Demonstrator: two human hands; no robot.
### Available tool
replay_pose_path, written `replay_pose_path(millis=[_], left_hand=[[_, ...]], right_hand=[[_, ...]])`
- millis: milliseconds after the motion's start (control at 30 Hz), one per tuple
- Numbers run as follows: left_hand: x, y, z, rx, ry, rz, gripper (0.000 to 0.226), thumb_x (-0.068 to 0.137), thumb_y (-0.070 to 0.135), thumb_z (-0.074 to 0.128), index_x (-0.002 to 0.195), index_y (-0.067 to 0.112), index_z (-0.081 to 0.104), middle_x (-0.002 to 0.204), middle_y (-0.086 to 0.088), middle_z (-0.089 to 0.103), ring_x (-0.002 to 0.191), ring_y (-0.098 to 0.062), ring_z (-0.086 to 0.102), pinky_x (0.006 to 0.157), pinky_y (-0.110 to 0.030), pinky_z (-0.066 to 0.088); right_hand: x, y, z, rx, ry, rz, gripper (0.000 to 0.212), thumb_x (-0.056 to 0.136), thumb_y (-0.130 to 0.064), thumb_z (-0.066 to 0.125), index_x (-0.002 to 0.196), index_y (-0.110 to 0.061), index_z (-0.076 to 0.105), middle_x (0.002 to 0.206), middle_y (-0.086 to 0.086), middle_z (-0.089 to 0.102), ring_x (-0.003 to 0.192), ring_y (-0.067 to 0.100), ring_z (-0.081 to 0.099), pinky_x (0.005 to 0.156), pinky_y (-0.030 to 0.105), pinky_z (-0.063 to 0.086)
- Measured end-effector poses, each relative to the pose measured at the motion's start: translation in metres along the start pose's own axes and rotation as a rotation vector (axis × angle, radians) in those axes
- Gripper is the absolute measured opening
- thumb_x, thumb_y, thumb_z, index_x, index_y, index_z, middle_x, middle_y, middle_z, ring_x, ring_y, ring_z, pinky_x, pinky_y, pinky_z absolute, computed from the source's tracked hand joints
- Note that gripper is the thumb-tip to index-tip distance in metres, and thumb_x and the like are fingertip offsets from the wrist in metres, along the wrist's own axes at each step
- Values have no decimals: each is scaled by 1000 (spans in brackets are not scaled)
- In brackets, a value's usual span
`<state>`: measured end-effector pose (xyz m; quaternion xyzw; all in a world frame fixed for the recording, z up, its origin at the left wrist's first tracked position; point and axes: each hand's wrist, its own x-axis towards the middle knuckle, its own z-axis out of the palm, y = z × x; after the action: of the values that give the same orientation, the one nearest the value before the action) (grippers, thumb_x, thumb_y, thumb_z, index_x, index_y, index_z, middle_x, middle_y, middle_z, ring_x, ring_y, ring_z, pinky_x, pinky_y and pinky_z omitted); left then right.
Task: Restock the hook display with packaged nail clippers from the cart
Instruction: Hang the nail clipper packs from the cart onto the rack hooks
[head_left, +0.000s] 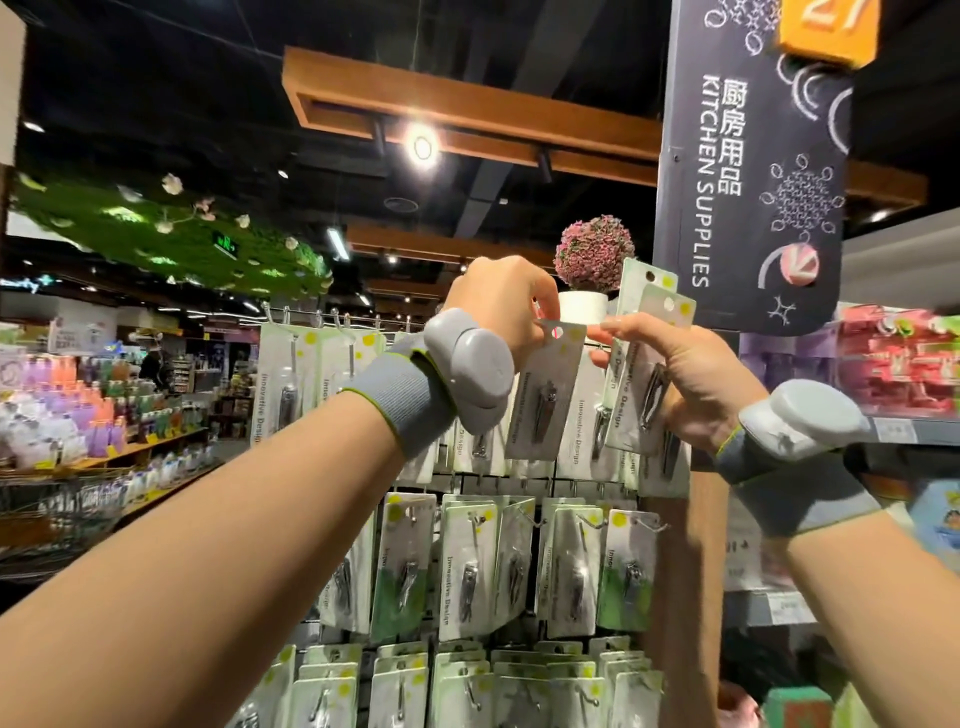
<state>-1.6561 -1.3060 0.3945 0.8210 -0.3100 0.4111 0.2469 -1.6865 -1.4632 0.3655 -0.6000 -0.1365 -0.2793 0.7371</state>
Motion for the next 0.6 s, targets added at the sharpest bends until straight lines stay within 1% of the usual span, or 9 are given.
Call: replay_pose_path(millis=[67, 133, 200, 267, 333, 367, 433, 500, 600], left_hand=[[3, 2, 0, 34, -12, 2, 13, 84, 22, 69, 96, 25, 71, 98, -1, 66, 94, -20, 59, 73, -24, 41], [5, 4, 1, 29, -30, -2, 11, 84, 21, 69, 95, 24, 71, 92, 0, 62, 91, -19, 59, 71, -25, 41], [7, 5, 2, 33, -50, -11, 11, 84, 19, 70, 95, 23, 71, 91, 1, 61, 91, -20, 61, 70, -26, 43], [8, 6, 4, 72, -73, -17, 11, 83, 18, 70, 93, 24, 71, 96, -2, 65, 92, -23, 62, 70, -26, 42], [9, 6, 7, 129, -82, -9, 13, 83, 14, 68, 91, 24, 71, 99, -5, 68, 93, -26, 62, 71, -26, 43], [9, 7, 9, 162, -79, 5, 14, 84, 13, 66, 92, 24, 70, 101, -7, 67, 93, -28, 62, 72, -27, 44], [8, 8, 12, 251, -68, 50, 17, 85, 12, 61, 97, 21, 69, 104, -10, 65, 96, -32, 60, 75, -30, 45], [6, 10, 14, 378, -42, 89, 22, 87, 11, 54, 103, 17, 67, 106, -12, 63, 98, -35, 59, 73, -32, 42], [3, 12, 16, 558, 1, 148, 22, 89, 10, 49, 101, 15, 66, 100, -9, 63, 86, -31, 55, 67, -31, 35]], right_hand=[[0, 0, 0, 30, 12, 18, 18, 78, -6, 69, 93, 4, 67, 75, 9, 73, 60, 15, 69, 52, 22, 53], [0, -1, 0, 41, 23, 15, 22, 78, -6, 70, 96, 5, 67, 76, 10, 72, 60, 16, 69, 51, 22, 53], [0, -1, -1, 42, 38, 2, 25, 77, -5, 71, 99, 6, 66, 81, 13, 72, 61, 17, 69, 52, 22, 53], [2, -1, -1, 33, 55, -14, 29, 77, -6, 71, 102, 6, 67, 90, 16, 72, 64, 18, 70, 53, 23, 54], [3, -2, 0, 17, 69, -24, 29, 77, -7, 71, 103, 5, 66, 94, 17, 72, 68, 18, 70, 54, 24, 55], [4, -2, 0, 14, 68, -26, 26, 77, -7, 71, 101, 4, 67, 93, 16, 72, 68, 19, 70, 55, 25, 55], [4, -3, 1, 31, 52, -22, 14, 78, -5, 69, 90, 1, 67, 88, 14, 71, 64, 17, 67, 58, 27, 58], [4, -2, 2, 56, 29, -26, 5, 78, -3, 69, 83, -2, 67, 81, 13, 70, 60, 16, 64, 61, 26, 58], [4, 0, 4, 40, 13, -42, 2, 79, -4, 68, 78, -4, 69, 75, 10, 69, 61, 17, 64, 60, 25, 57]])
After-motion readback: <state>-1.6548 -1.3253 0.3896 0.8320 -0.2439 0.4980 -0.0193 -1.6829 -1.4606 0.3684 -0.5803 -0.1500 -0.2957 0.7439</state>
